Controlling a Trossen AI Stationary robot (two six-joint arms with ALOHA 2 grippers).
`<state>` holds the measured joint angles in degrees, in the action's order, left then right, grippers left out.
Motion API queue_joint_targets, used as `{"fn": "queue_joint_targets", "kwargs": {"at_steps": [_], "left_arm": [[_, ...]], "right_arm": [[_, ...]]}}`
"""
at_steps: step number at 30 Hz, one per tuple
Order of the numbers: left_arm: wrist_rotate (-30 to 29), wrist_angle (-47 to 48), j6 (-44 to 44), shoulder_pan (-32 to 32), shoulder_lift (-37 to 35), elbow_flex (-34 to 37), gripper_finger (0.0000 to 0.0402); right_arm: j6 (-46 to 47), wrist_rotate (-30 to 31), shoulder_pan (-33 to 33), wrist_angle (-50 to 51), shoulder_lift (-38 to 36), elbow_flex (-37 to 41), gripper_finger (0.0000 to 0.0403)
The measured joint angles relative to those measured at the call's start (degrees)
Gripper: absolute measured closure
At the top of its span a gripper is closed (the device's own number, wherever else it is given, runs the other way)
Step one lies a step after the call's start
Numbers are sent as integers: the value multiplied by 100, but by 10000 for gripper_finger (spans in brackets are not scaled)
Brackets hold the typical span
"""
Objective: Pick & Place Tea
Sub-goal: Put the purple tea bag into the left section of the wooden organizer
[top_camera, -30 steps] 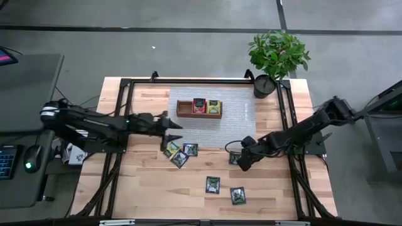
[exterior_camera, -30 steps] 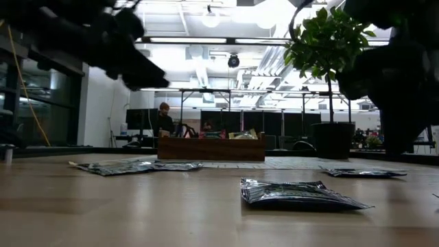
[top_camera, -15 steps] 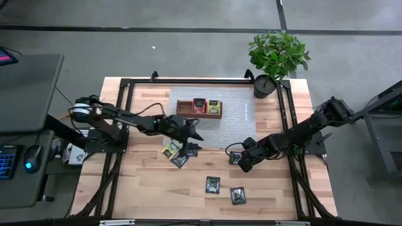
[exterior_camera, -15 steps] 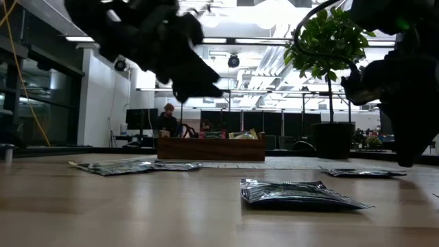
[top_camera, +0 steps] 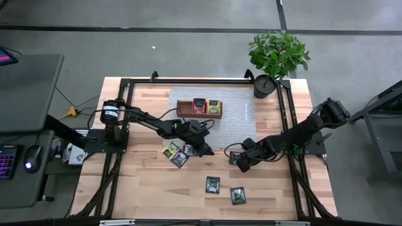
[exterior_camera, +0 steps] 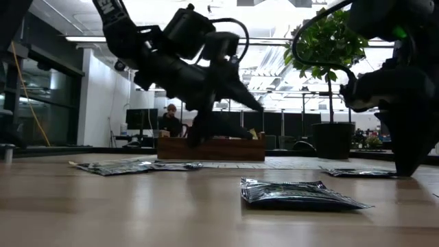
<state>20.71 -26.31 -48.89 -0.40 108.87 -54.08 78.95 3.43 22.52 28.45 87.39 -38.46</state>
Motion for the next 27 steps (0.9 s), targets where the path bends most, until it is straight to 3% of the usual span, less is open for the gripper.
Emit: {"fn": "queue_joint_targets", "kwargs": {"at_steps": [12, 27], "left_arm": [[-69, -126, -1232, -1, 424, -417, 192], [181, -49, -1458, -85, 1063, -1546, 192]], "right_arm": [[569, 195, 4, -107, 49, 14, 403], [978, 417, -126, -461, 81, 37, 403]]}}
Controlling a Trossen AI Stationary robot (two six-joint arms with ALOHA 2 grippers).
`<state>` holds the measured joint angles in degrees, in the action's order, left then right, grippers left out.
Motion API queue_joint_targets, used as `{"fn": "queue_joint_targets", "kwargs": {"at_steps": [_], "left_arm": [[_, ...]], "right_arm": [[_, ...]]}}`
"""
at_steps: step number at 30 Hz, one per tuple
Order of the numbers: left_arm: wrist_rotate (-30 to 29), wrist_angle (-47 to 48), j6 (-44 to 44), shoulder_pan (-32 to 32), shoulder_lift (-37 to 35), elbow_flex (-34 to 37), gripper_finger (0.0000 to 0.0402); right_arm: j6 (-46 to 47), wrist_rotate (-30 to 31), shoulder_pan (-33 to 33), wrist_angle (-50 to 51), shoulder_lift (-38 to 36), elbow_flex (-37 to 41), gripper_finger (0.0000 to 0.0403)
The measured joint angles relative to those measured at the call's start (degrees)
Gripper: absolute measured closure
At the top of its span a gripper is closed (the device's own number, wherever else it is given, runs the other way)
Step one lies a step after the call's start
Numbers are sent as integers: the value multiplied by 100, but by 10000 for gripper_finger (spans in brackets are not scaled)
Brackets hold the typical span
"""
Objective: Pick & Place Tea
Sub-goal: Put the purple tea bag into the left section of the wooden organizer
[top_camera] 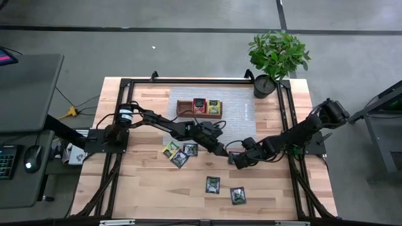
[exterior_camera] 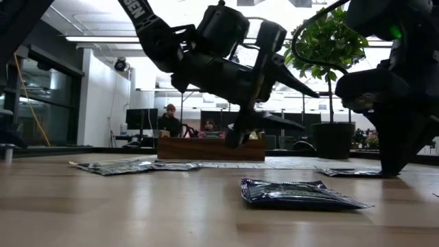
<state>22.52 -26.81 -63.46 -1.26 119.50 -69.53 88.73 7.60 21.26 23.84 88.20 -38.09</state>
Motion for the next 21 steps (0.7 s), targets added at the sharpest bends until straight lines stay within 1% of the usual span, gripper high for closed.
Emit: {"fn": "queue_joint_targets", "kwargs": {"at_steps": [4, 9, 13, 17, 21], "left_arm": [[53, 97, 1, -2, 51, -16, 192], [50, 706, 10, -70, 49, -14, 192], [18, 724, -117, -80, 49, -11, 192], [-223, 790, -474, -147, 49, -11, 192], [-524, 1057, -758, -160, 91, -12, 192]], "right_arm": [[-2, 50, -89, -114, 4, 0, 403], [-7, 177, -138, -174, 4, -1, 403], [-13, 258, -140, -185, 6, -9, 403], [-11, 315, -142, -180, 4, -9, 403], [-7, 386, -150, -201, 7, -9, 403]]}}
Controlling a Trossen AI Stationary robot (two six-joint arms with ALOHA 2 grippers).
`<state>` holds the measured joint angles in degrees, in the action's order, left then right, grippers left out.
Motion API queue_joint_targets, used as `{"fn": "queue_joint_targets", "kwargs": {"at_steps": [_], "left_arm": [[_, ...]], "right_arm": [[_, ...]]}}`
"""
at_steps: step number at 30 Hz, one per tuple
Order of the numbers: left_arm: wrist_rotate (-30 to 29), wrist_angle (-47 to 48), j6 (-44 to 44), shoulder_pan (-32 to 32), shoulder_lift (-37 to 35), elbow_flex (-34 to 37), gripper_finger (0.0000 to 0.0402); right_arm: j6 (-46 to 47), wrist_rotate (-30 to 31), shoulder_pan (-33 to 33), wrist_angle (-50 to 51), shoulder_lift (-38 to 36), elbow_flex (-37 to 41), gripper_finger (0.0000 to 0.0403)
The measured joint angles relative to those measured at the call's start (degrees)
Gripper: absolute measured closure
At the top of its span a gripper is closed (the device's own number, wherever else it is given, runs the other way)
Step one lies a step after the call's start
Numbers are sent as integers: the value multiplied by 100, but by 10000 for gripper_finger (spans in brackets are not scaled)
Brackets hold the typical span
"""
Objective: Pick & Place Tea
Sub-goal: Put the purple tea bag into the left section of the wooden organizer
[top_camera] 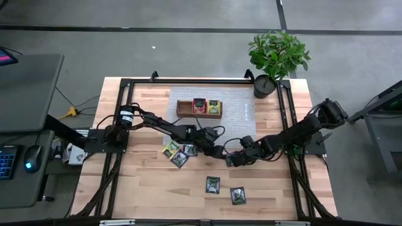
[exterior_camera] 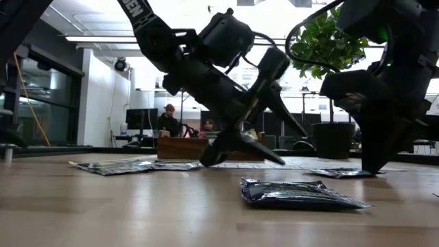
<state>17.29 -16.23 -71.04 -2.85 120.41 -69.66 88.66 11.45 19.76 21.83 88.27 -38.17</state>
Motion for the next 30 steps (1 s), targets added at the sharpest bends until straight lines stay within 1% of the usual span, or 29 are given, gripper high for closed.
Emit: {"fn": "queue_joint_targets", "kwargs": {"at_steps": [4, 8, 11, 17, 24, 30], "left_arm": [[-113, -79, -293, -16, 55, -8, 193], [-353, -115, -665, -182, 60, -8, 193], [-495, -102, -781, -282, 62, -6, 193], [-1017, 154, -1175, -442, 51, -14, 193], [-1270, 433, -1171, -454, 51, -99, 193], [-1318, 1078, -690, -442, 80, -514, 193]], "right_arm": [[-1, 70, -1, -19, 2, 0, 403], [0, 148, -11, -20, 2, 0, 403], [-4, 187, -52, -20, 2, 0, 403], [-184, 245, -179, -208, 2, 11, 403], [-349, 248, -185, -319, 4, 11, 403], [-418, 201, -184, -308, 1, 11, 403]]}}
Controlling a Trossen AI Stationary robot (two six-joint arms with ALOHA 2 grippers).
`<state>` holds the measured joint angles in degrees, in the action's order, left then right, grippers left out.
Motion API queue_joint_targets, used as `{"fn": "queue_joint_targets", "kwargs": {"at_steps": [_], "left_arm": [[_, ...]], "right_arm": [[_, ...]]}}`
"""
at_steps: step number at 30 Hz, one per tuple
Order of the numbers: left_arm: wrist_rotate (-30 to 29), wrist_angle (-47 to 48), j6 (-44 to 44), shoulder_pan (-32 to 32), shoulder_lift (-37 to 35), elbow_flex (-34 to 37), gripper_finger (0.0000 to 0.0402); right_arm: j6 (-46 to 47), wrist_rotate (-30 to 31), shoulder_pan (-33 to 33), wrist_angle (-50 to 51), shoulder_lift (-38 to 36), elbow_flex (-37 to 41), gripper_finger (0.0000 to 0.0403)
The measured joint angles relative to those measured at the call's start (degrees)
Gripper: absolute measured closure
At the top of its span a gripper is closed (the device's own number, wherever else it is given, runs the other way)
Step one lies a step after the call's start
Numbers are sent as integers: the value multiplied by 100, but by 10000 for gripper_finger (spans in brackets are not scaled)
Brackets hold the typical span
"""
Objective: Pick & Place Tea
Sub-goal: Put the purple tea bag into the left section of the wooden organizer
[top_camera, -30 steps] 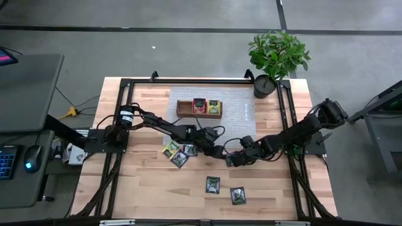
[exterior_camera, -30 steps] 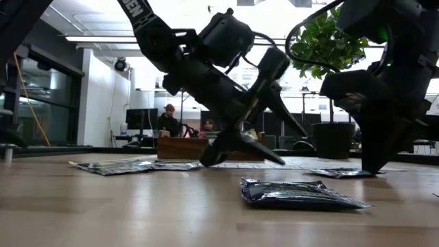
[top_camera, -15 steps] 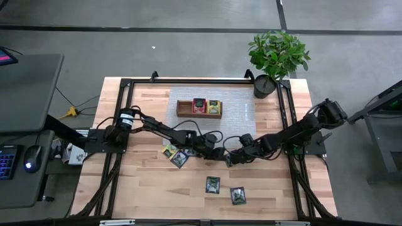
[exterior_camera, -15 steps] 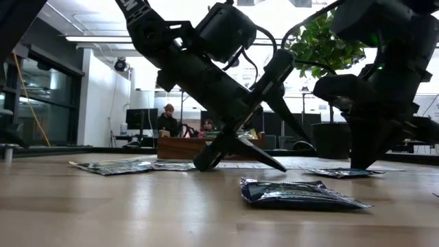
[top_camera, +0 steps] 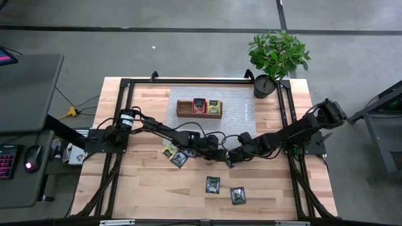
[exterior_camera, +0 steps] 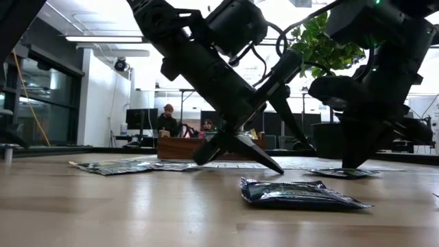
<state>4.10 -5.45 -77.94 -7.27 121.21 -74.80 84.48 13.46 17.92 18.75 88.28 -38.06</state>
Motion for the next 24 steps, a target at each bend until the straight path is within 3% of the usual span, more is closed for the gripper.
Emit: {"fn": "queue_joint_targets", "kwargs": {"at_steps": [13, 24], "left_arm": [[7, 225, 464, 15, -6, -42, 193], [20, 237, 638, 15, -9, -42, 193]], "right_arm": [[-344, -341, 21, 211, -387, -4, 403], [-2765, -717, 23, -398, -696, -15, 403]]}}
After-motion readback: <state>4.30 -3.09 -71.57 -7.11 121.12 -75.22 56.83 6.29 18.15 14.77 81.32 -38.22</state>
